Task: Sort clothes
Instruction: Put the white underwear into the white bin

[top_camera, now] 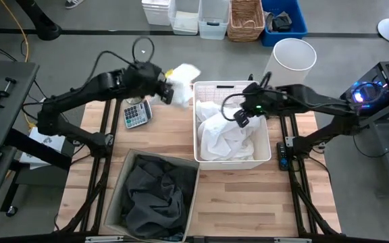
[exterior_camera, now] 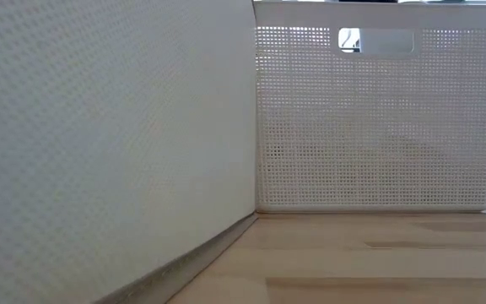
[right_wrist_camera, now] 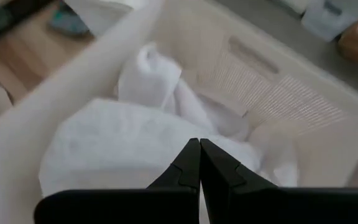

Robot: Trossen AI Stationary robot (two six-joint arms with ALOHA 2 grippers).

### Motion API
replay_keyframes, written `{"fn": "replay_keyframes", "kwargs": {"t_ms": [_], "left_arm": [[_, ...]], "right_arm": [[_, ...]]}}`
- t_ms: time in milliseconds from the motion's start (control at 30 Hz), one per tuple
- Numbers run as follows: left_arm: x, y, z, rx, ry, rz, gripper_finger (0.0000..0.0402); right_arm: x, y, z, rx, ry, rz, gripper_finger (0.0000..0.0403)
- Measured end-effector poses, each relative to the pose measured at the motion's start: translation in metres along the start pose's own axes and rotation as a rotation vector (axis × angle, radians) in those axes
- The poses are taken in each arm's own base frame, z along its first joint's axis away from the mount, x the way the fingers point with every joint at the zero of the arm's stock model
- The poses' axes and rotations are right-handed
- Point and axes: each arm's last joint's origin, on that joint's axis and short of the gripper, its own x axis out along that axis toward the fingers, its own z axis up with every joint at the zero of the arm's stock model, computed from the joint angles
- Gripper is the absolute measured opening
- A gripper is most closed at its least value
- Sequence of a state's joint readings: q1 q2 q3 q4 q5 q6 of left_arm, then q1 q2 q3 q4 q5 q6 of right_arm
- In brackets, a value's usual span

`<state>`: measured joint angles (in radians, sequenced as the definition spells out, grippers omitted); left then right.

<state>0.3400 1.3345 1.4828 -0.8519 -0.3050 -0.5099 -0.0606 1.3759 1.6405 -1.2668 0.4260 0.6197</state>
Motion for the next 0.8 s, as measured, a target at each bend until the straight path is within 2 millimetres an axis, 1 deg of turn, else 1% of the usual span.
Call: {"fn": "replay_keyframes", "kwargs": {"t_ms": [100,167,200,267,367,467,500,567,667,800], "left_arm": [[-0.018,-0.025,0.027,0.052,-0.194,-0.105,0.0002],[-0.019,-0.043,0.039,0.098,-0.292,-0.162,0.0001],[-0.017,-0.051,0.044,0.117,-0.34,-0.191,0.0001],[-0.006,-0.07,0.05,0.145,-0.401,-0.263,0.0001],[0.017,-0.097,0.053,0.158,-0.442,-0.423,0.0001],[0.044,-0.119,0.045,0.164,-0.401,-0.54,0.0001],[0.053,-0.124,0.039,0.159,-0.362,-0.552,0.0001],[0.064,-0.131,0.028,0.153,-0.271,-0.583,0.0005],[0.068,-0.134,0.016,0.204,-0.157,-0.598,0.0026],[0.064,-0.139,0.004,0.318,-0.105,-0.61,0.008]], "right_arm": [[-0.02,-0.01,-0.002,0.024,-0.089,-0.004,0.0],[-0.033,-0.018,-0.004,0.052,-0.135,0.004,0.0],[-0.039,-0.022,-0.005,0.075,-0.155,0.01,0.0],[-0.048,-0.029,-0.007,0.106,-0.178,0.027,0.0],[-0.058,-0.037,-0.009,0.131,-0.205,0.04,0.0],[-0.063,-0.041,-0.011,0.142,-0.226,0.036,0.0],[-0.064,-0.042,-0.011,0.143,-0.229,0.038,0.0],[-0.065,-0.042,-0.011,0.143,-0.231,0.039,0.0],[-0.064,-0.043,-0.012,0.133,-0.224,0.037,0.0],[-0.063,-0.042,-0.012,0.107,-0.219,0.032,0.0]]}}
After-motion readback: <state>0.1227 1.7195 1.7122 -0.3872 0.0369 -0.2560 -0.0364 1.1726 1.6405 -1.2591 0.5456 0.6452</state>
